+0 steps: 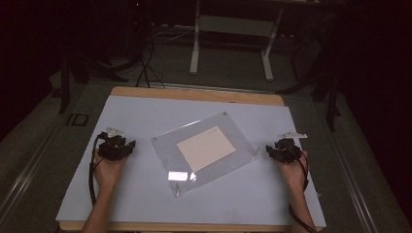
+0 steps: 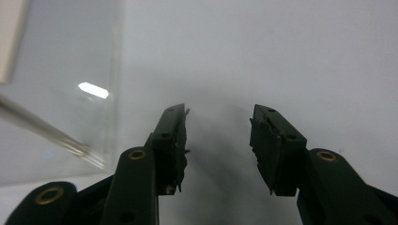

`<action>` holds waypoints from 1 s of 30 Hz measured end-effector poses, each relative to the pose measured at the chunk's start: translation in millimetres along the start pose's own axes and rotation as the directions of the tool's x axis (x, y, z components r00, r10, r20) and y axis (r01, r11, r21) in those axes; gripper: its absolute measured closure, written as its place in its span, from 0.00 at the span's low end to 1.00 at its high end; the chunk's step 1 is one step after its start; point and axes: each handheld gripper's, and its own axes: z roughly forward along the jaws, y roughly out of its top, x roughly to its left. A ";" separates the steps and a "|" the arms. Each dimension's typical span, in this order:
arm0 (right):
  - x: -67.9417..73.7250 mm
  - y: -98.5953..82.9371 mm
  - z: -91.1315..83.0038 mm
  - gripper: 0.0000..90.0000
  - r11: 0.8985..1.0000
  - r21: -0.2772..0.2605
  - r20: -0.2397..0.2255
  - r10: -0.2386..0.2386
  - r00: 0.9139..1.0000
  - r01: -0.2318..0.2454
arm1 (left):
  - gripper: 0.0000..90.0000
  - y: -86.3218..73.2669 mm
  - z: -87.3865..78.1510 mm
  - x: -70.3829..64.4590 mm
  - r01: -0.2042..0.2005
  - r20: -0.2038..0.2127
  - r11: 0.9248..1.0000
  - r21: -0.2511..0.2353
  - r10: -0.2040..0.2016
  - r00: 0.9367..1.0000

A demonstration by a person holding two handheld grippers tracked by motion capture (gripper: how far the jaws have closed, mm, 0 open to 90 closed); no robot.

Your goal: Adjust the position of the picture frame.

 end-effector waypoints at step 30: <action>15.3 14.9 -42.0 0.64 0.979 -0.202 -0.250 -0.071 0.966 0.020 | 0.61 -9.3 -36.0 -65.8 -0.234 0.342 0.967 -0.097 0.253 0.905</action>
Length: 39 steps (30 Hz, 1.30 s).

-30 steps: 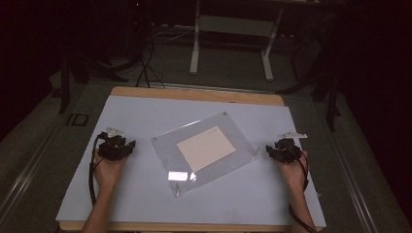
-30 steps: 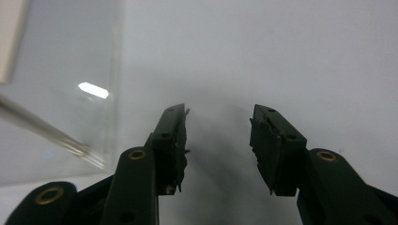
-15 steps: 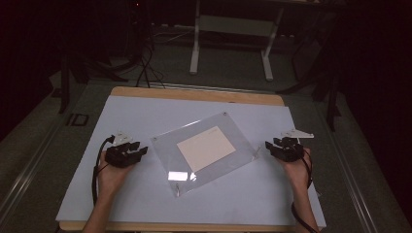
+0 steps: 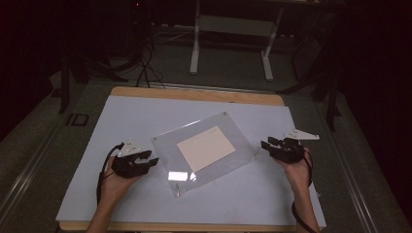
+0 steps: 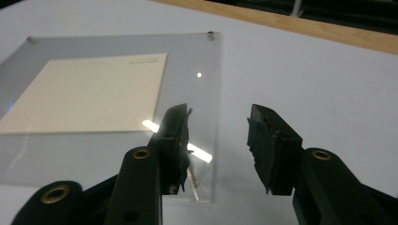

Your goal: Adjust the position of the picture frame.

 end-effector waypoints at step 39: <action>11.2 -31.7 45.0 0.93 0.995 0.082 -0.028 -0.057 0.998 0.059 | 0.68 -16.6 9.5 -62.3 -0.255 0.308 0.967 0.030 0.233 0.922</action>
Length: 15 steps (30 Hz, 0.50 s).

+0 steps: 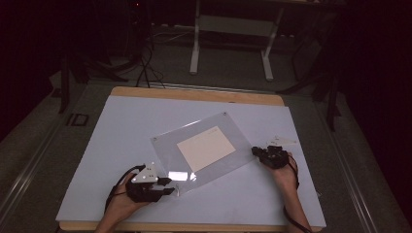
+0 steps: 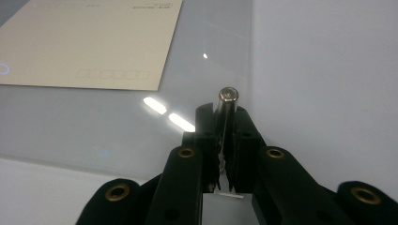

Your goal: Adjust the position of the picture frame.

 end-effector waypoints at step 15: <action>1.5 0.5 0.7 0.93 1.000 0.005 0.012 0.015 1.000 -0.015 | 0.74 13.3 29.2 -7.8 -0.061 0.017 0.998 -0.008 0.062 0.998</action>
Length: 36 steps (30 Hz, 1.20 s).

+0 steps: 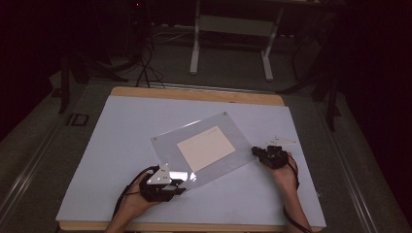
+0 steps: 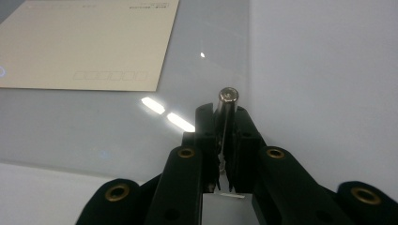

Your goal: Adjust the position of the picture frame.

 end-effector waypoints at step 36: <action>1.3 33.0 31.4 0.95 0.997 -0.025 0.053 0.080 0.995 -0.079 | 0.91 31.7 -2.7 -36.5 -0.218 -0.098 0.972 0.084 0.226 0.969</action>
